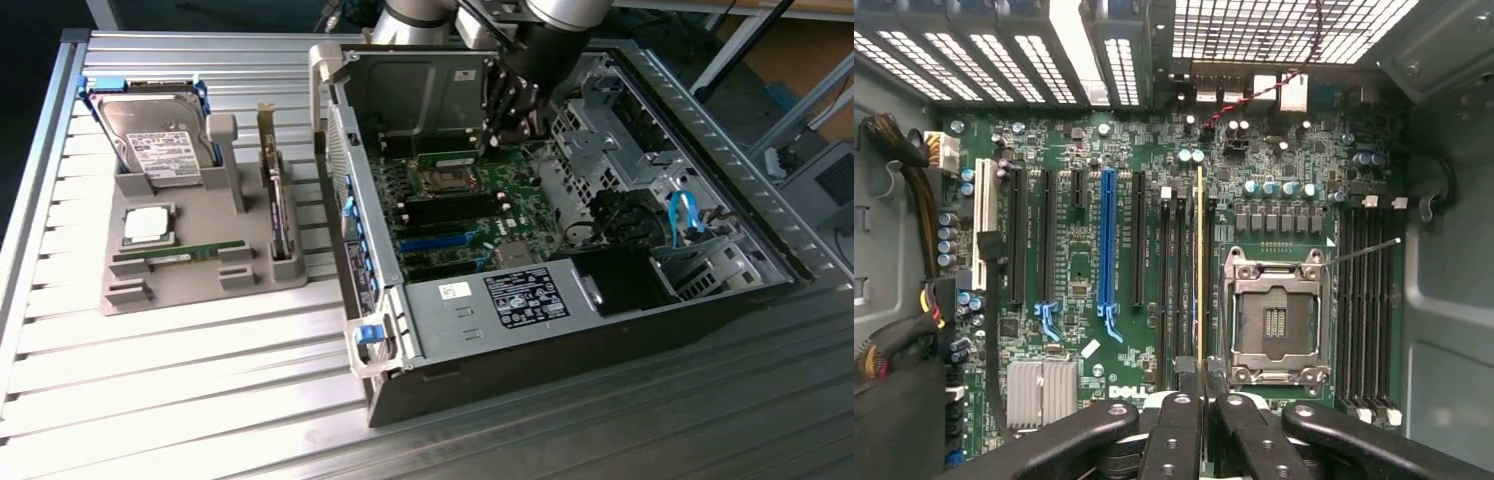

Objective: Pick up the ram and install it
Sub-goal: 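Insert the ram into the slot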

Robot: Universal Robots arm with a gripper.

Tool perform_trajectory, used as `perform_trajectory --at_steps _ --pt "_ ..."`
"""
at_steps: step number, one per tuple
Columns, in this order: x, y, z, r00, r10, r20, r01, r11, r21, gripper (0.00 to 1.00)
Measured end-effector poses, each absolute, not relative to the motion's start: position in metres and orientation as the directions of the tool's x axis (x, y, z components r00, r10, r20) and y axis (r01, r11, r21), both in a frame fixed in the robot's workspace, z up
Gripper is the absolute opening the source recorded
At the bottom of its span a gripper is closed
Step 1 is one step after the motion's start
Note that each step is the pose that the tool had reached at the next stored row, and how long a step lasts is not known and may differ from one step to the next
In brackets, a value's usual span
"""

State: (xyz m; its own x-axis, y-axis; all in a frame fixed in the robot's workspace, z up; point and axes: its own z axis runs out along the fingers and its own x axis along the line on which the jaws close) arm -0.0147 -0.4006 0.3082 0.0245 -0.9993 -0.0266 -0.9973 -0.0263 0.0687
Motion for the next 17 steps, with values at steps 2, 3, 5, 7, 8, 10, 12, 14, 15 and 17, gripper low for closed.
perform_trajectory --at_steps 2,3,5,7,8,10,12,14,15,17 --pt "-0.015 -0.401 0.306 0.025 -0.999 -0.027 -0.997 -0.026 0.069 0.12" --pt "-0.015 -0.401 0.305 0.025 -0.999 -0.027 -0.997 -0.026 0.068 0.12" --pt "-0.015 -0.401 0.302 0.025 -0.999 -0.027 -0.997 -0.026 0.068 0.12" --pt "-0.015 -0.401 0.297 0.025 -0.999 -0.027 -0.997 -0.026 0.068 0.12" --pt "-0.015 -0.401 0.296 0.025 -0.999 -0.027 -0.997 -0.026 0.068 0.12" --pt "-0.015 -0.401 0.293 0.025 -0.999 -0.027 -0.997 -0.026 0.068 0.12" --pt "-0.015 -0.401 0.29 0.025 -0.999 -0.027 -0.997 -0.026 0.068 0.12" --pt "-0.015 -0.401 0.287 0.025 -0.999 -0.027 -0.997 -0.026 0.068 0.12" --pt "-0.015 -0.401 0.285 0.025 -0.999 -0.027 -0.997 -0.026 0.067 0.12" --pt "-0.015 -0.401 0.281 0.025 -0.999 -0.027 -0.997 -0.026 0.067 0.12"
